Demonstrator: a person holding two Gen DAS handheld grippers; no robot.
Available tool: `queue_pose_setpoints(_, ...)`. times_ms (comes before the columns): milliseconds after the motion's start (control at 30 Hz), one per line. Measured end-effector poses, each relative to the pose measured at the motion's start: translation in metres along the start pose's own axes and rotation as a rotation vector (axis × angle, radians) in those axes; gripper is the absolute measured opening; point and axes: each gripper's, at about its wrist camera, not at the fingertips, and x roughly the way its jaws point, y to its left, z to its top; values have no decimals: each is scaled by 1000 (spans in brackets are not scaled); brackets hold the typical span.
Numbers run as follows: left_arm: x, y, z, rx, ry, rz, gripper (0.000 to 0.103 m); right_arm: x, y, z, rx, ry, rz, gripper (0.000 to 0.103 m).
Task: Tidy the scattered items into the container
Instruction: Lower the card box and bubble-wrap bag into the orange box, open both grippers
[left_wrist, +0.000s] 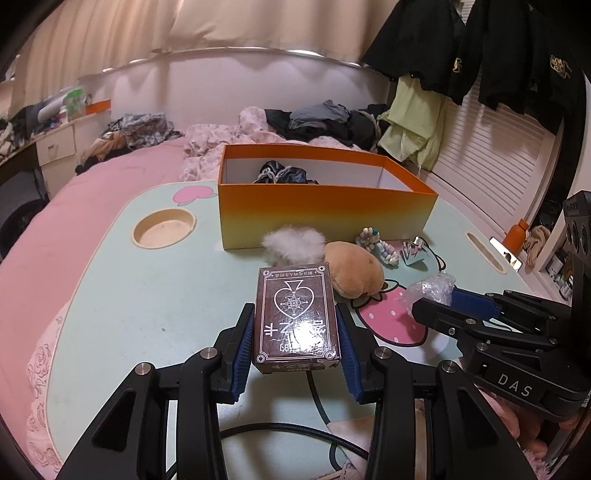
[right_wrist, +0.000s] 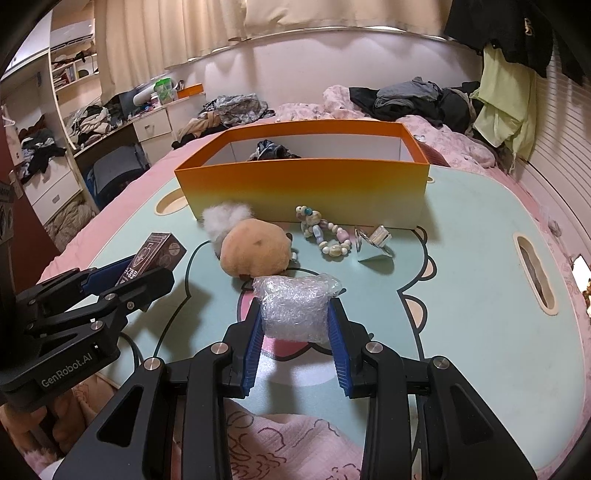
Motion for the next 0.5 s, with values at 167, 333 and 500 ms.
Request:
queue_pose_setpoints(167, 0, 0, 0, 1, 0, 1, 40, 0, 0, 0, 0, -1, 0, 35)
queue_pose_setpoints(333, 0, 0, 0, -1, 0, 0, 40, 0, 1, 0, 1, -1, 0, 35)
queue_pose_setpoints(500, 2, 0, 0, -1, 13, 6, 40, 1, 0, 0, 2, 1, 0, 35)
